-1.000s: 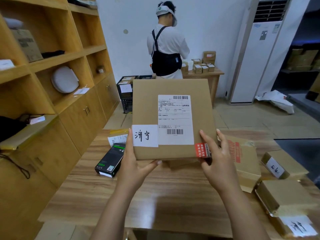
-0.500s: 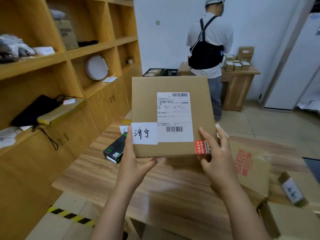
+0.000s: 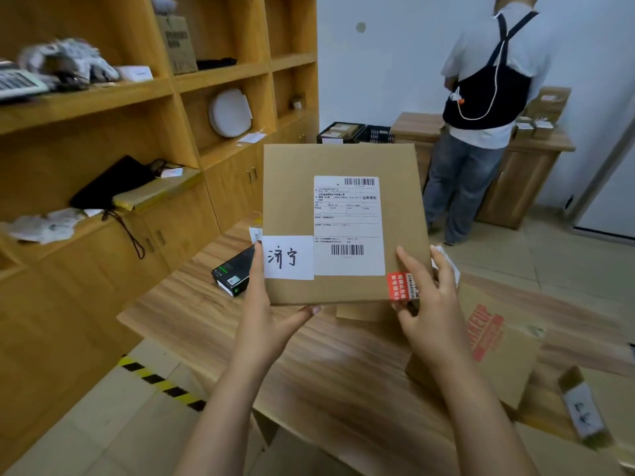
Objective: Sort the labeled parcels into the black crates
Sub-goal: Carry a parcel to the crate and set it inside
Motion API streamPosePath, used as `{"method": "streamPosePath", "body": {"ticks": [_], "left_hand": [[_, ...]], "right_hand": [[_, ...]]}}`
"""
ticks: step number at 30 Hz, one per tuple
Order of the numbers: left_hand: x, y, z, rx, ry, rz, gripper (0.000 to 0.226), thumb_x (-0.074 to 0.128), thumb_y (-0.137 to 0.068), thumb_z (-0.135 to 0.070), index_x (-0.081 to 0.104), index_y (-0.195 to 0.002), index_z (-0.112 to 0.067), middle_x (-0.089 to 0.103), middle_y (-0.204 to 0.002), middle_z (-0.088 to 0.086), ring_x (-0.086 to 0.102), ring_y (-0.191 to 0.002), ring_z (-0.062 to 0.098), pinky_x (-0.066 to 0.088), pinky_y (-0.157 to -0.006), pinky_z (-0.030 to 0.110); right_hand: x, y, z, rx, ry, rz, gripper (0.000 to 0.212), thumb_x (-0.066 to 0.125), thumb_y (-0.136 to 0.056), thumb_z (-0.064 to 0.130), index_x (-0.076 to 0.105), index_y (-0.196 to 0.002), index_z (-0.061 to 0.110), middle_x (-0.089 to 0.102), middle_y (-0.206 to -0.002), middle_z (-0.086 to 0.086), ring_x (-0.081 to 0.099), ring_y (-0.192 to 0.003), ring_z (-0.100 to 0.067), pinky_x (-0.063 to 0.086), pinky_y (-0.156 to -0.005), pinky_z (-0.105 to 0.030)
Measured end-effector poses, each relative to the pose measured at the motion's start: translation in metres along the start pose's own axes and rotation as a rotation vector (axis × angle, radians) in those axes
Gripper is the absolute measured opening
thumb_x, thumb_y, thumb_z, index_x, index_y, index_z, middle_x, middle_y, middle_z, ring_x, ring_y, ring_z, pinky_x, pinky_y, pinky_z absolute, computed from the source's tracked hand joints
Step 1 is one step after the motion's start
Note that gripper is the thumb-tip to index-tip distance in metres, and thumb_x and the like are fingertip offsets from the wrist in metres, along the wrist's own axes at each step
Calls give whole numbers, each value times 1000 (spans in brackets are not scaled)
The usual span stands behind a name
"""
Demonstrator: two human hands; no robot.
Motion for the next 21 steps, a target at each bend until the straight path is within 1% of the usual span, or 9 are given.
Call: {"method": "streamPosePath", "body": {"ticks": [4, 6, 9, 11, 12, 15, 18, 20, 21], "left_hand": [[10, 2, -3, -16, -5, -18, 125, 90, -62, -31, 5, -153, -38, 27, -152, -24, 24, -138, -9, 27, -116, 30], [13, 2, -4, -17, -8, -26, 124, 89, -63, -29, 4, -151, -42, 27, -150, -28, 23, -137, -12, 26, -113, 21], [14, 3, -5, -7, -15, -42, 119, 89, -63, -28, 4, -143, -54, 24, -138, -47, 23, -132, -20, 24, -102, 2], [12, 4, -4, -12, -6, -57, 118, 89, -64, -23, 6, -143, -53, 26, -139, -46, 24, -129, -22, 26, -95, -3], [9, 4, -1, -20, -4, -65, 119, 89, -65, -22, 7, -146, -49, 27, -141, -42, 24, -130, -21, 27, -95, -4], [-1, 10, 7, -60, -11, -80, 121, 89, -65, -26, 6, -152, -39, 25, -138, -47, 24, -130, -21, 27, -96, -3], [-20, 20, 21, -118, -8, -96, 120, 90, -63, -27, 8, -148, -47, 31, -140, -40, 30, -128, -20, 29, -94, -2], [-39, 29, 32, -163, -20, -106, 117, 90, -61, -31, 8, -142, -54, 36, -132, -46, 34, -125, -20, 34, -97, 7], [-50, 35, 38, -191, -27, -113, 118, 90, -61, -34, 9, -144, -54, 37, -132, -44, 36, -126, -17, 37, -102, 16]], "right_hand": [[-5, -4, -9, -5, -7, 1, 88, 73, -82, 6, 30, -144, 52, 4, -158, 12, 18, -146, -21, 34, -112, -43], [-7, -7, -12, -12, -5, -6, 89, 73, -82, 7, 30, -144, 52, 5, -158, 12, 20, -146, -21, 36, -112, -45], [-6, -10, -12, -25, -9, 8, 87, 73, -83, 7, 31, -144, 51, 4, -158, 12, 16, -146, -20, 34, -112, -43], [-3, -11, -10, -35, -21, 21, 85, 72, -83, 6, 32, -144, 50, 4, -159, 10, 15, -146, -19, 33, -111, -40], [-1, -12, -9, -45, -25, 24, 85, 71, -84, 5, 32, -144, 49, 5, -160, 8, 16, -147, -20, 32, -111, -39], [11, -12, -3, -63, -27, 57, 85, 71, -83, 3, 34, -145, 47, 6, -160, 5, 16, -147, -20, 31, -111, -38], [32, -11, 6, -96, -34, 117, 83, 73, -81, 5, 36, -145, 44, 10, -160, 2, 22, -145, -22, 34, -112, -41], [51, -10, 18, -127, -7, 177, 80, 75, -82, 12, 37, -145, 43, 12, -159, -1, 25, -143, -26, 37, -110, -45], [62, -9, 26, -140, 10, 217, 79, 75, -82, 15, 36, -145, 43, 13, -159, -1, 26, -143, -26, 38, -109, -45]]}}
Point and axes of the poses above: each hand's wrist, its own y-axis away from the middle knuckle, its own x-axis out of the palm, z = x × y, the point moved 6 cm from there along -y, towards the middle knuckle
